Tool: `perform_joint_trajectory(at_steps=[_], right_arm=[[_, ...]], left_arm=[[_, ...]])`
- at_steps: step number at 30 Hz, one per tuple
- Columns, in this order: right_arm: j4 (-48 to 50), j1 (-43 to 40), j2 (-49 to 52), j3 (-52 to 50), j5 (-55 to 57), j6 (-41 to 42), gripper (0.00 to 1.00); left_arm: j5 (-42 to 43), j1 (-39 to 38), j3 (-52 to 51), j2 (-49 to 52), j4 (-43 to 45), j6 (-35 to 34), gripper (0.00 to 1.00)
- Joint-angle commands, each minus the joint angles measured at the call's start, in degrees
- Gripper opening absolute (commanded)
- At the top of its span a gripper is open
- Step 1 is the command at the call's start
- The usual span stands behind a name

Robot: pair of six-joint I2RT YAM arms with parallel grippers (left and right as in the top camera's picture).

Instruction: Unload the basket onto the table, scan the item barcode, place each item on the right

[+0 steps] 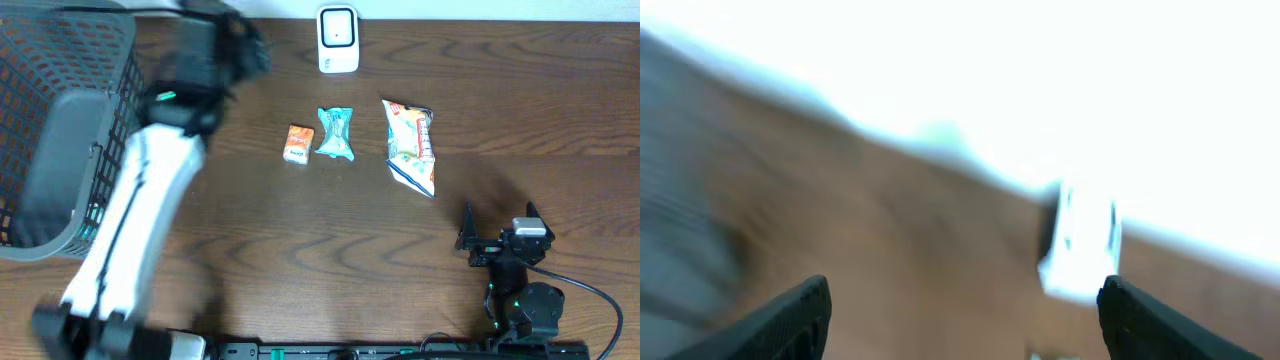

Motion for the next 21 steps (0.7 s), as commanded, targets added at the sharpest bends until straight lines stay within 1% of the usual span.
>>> perform_joint_trajectory(at_steps=[1,4,6,9,10,11,12,14,18,21], right_arm=[[-0.24,0.35,-0.31,-0.09,0.07,-0.66,0.99],[-0.24,0.35,-0.31,-0.09,0.04,-0.68,0.99],[-0.24,0.35,-0.31,-0.09,0.07,-0.66,0.99],[-0.24,0.35,-0.31,-0.09,0.04,-0.66,0.99],[-0.24,0.35,-0.31,-0.09,0.04,-0.66,0.99],[-0.24,0.35,-0.31,-0.09,0.04,-0.66,0.99],[-0.24,0.35,-0.31,-0.09,0.04,-0.66,0.99],[-0.24,0.35,-0.31,-0.09,0.04,-0.68,0.99],[-0.24,0.35,-0.31,-0.09,0.04,-0.68,0.99],[-0.24,0.35,-0.31,-0.09,0.04,-0.68,0.99]], left_arm=[[-10.88,8.85,0.63,-7.34,0.02,3.39,0.84],[-13.46,17.11,0.63,-9.49,-1.01,6.73,0.84],[-13.64,23.47,0.63,-9.68,-4.24,5.77,0.85],[-13.62,32.63,0.61,-8.7,-12.66,-3.56,0.91],[-13.4,37.83,0.57,-7.43,-18.71,-11.82,0.94],[-12.31,40.15,0.55,-6.62,-21.31,-14.97,0.98],[-8.09,43.39,0.48,-5.16,-24.13,-17.46,0.98],[-3.67,46.12,0.48,-3.43,-27.65,-17.09,0.98],[-1.95,48.87,-0.09,0.79,-32.98,-18.16,0.98],[-1.95,49.33,-0.96,3.67,-35.8,-21.16,0.98]])
